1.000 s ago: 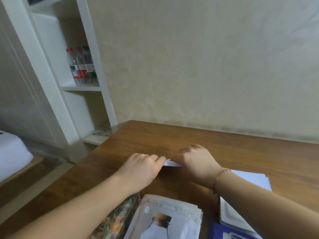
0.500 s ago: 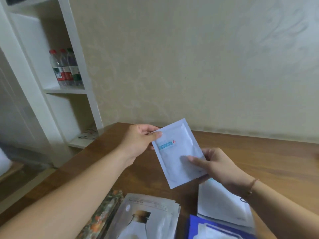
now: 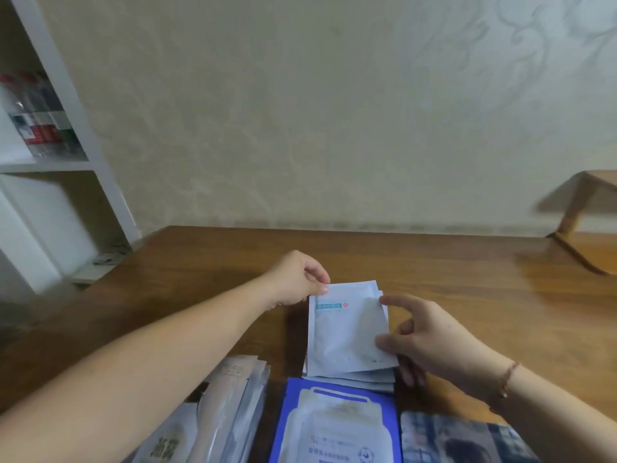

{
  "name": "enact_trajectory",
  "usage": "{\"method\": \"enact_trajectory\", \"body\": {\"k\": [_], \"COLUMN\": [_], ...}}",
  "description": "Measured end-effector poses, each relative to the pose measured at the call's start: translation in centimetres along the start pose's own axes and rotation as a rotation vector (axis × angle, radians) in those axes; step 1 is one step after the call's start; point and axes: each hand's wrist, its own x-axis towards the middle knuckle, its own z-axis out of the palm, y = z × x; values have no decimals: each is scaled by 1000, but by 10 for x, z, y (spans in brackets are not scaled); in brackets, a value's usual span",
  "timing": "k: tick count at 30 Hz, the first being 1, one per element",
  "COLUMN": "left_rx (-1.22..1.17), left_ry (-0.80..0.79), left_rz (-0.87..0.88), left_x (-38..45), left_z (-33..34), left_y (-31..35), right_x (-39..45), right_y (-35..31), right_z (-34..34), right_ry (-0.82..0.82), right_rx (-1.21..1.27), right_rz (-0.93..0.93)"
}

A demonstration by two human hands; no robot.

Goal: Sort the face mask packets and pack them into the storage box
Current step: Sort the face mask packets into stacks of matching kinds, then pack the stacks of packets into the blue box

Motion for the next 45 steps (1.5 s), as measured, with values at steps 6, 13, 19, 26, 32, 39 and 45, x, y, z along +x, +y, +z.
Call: {"method": "enact_trajectory", "body": {"k": [6,13,19,26,32,39,45], "left_rx": [129,112,95,648,253,-239,242], "left_ry": [67,-101,-139,135,74,-464,-439], "left_rz": [22,-178,-182,-47,342,489,851], "left_x": [-8,-31,-44,-52,-74,-113,-149], "left_z": [6,-5,9,3,45,161,231], "left_y": [7,8,5,21,133,270,330], "right_x": [-3,-4,-6,-38,-167,-340,-408], "right_y": [0,2,7,-11,-35,23,109], "right_z": [-2,-7,8,-8,-54,-143,-290], "right_ry": [-64,-81,-27,70,480,1345,1345], "right_rx": [-179,-327,-498,-506,-554,-307,-443], "right_rz": [24,-8,-90,-97,-300,-388,256]}}
